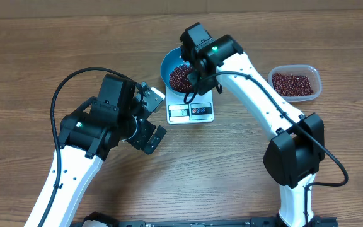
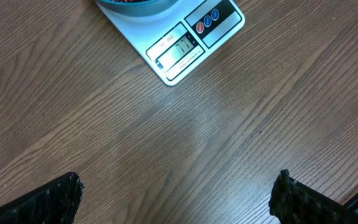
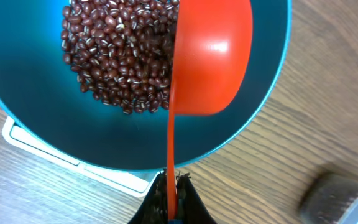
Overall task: Scoop item into bowl and weigh 150g on scale
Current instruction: 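Tilt the red cup with the right gripper to pour beans into bowl, then carry the empty red cup back toward the bean tub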
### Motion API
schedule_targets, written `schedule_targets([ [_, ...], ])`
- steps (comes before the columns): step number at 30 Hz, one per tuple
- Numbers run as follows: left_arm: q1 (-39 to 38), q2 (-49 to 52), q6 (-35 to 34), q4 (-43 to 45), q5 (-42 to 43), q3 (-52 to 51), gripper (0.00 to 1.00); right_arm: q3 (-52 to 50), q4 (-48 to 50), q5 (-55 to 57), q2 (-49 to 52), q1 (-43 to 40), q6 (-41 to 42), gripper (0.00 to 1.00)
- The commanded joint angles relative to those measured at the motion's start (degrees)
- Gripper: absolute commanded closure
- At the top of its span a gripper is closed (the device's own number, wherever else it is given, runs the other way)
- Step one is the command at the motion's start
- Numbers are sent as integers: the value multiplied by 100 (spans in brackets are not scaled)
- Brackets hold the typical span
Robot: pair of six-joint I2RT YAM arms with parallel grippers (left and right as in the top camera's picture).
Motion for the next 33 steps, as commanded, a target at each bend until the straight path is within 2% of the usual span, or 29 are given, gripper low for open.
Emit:
schedule_targets([
  [1,22,11,127,4,2,129,1,188,4,664,-127,151,2,96],
  [22,22,11,127,4,2,129,0,184,76,802,-883,208,-131,96],
  [33,22,11,127,4,2,129,0,186,-48,291,-1049,83,24,96],
])
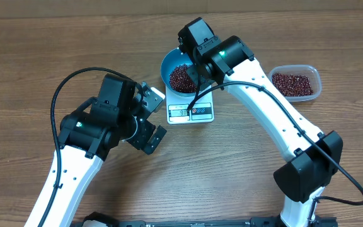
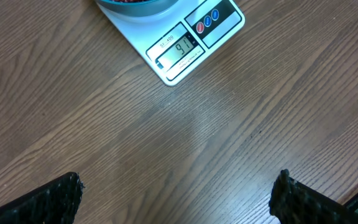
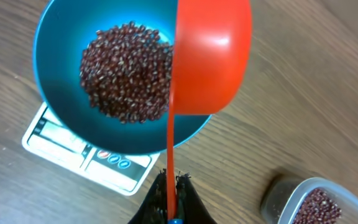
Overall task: Scoop item into bowl and weigh 150g on scale
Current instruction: 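Carry the empty red cup back toward the bean tub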
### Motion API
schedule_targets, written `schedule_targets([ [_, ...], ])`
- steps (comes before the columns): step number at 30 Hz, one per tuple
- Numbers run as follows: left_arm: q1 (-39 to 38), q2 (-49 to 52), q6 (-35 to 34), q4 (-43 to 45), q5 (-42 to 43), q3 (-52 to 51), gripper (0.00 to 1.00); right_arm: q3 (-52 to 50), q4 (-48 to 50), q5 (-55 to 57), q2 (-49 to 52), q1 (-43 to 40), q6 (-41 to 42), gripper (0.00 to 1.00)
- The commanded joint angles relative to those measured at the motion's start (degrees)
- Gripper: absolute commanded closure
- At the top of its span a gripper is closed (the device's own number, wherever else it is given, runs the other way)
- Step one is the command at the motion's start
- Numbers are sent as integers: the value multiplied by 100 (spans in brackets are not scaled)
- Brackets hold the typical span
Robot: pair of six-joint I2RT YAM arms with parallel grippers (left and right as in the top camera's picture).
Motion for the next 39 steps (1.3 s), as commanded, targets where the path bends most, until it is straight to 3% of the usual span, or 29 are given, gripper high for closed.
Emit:
schedule_targets([
  [1,22,11,127,4,4,129,0,151,-216,-131,-367,-173,188,96],
  [13,22,11,127,4,2,129,0,879,-2603,-44,-761,-1897,1320,96],
  [22,22,11,127,4,2,129,0,671,-2603,-251,-422,-3613,1023,96],
  [27,22,11,127,4,2,129,0,658,-2573,-841,-57,-3856,570,96],
  [39,22,11,127,4,2,129,0,651,-2573,-728,916,-3858,546,96],
])
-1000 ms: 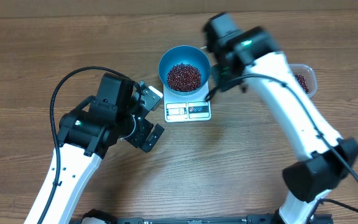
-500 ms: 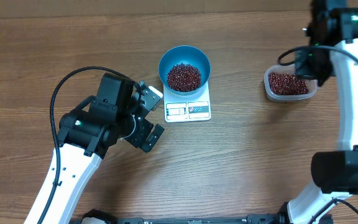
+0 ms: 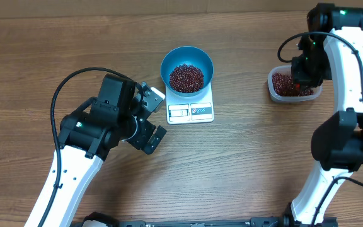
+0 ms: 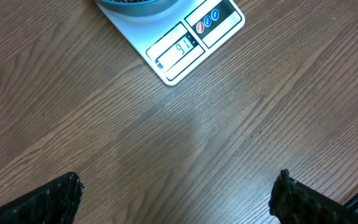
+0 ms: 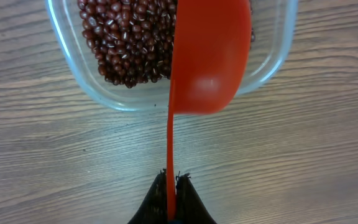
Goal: Scoop item into bowl and weigh 150g on scale
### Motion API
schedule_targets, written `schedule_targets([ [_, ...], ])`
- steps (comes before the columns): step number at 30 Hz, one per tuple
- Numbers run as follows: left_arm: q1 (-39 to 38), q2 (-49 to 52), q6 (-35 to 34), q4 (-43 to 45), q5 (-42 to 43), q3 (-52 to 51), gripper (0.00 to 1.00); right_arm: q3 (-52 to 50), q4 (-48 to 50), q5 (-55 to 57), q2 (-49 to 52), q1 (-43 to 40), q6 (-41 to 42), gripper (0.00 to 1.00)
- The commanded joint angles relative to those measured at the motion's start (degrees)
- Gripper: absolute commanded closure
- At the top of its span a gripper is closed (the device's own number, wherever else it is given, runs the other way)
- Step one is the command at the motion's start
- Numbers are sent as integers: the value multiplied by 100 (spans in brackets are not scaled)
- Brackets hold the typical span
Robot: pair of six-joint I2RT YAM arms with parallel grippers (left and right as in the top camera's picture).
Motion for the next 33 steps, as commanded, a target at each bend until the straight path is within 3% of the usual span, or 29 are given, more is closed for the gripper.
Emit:
schedule_targets([
  [1,22,11,127,4,4,129,0,0,50,46,146,13,-44,96],
  [17,22,11,127,4,4,129,0,-33,474,299,1001,-20,-61,96],
  [24,22,11,127,4,4,129,0,-33,339,-1172,1086,-17,-905,96],
  [33,22,11,127,4,2,129,1,-33,278,-1700,1086,-37,-1095,96],
])
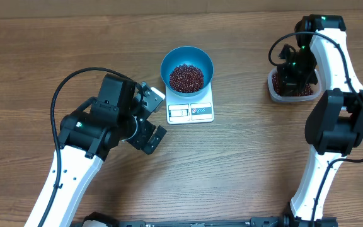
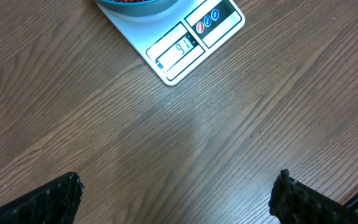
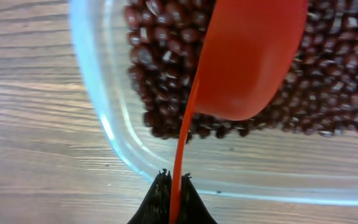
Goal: Scoop item into bowl and weigh 150g on scale
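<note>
A blue bowl (image 1: 187, 70) of red beans stands on the white scale (image 1: 191, 111), whose display (image 2: 180, 48) reads 91. At the far right is a clear container (image 1: 293, 88) of red beans (image 3: 166, 87). My right gripper (image 3: 173, 180) is shut on the handle of the red scoop (image 3: 253, 56), whose cup is tilted down among the beans in the container. My left gripper (image 2: 178, 193) hangs open over bare table near the scale's front left, with nothing between its fingers.
The wooden table (image 1: 244, 170) spreads around the scale. The left arm (image 1: 93, 135) stands front left of the scale, its black cable looping over it. The right arm (image 1: 336, 120) runs down the right edge.
The right gripper has dropped lower and tilted, so the scoop's cup now sits among the beans inside the container instead of over its near rim. The left arm has not moved.
The right gripper held the red scoop turned over inside the blue bowl on the scale. Then it was raised above the bowl and the display read 91. Then it held the scoop over the bean container at the right, and now the scoop is down in the beans.
</note>
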### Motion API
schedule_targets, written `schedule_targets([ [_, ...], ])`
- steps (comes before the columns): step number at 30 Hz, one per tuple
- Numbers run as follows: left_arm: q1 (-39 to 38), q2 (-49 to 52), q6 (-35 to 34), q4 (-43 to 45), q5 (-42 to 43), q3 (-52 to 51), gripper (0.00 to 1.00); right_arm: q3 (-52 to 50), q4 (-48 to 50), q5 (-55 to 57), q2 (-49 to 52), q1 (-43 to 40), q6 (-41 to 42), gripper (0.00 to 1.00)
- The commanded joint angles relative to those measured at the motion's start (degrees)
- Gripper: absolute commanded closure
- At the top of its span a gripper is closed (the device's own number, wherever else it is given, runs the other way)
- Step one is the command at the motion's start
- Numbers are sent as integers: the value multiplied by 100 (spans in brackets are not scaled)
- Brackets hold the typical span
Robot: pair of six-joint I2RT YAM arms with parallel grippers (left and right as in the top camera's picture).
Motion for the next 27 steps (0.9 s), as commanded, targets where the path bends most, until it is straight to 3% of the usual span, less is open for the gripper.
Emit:
schedule_targets([
  [1,22,11,127,4,4,129,0,-24,-13,-553,55,-20,-227,96],
  [9,22,11,127,4,2,129,0,-24,-109,-1709,55,-481,-719,96],
  [14,22,11,127,4,4,129,0,-24,-289,-2736,55,-1113,-1491,96],
  [27,22,11,127,4,4,129,0,-127,-291,-2983,55,-1891,-1797,96],
])
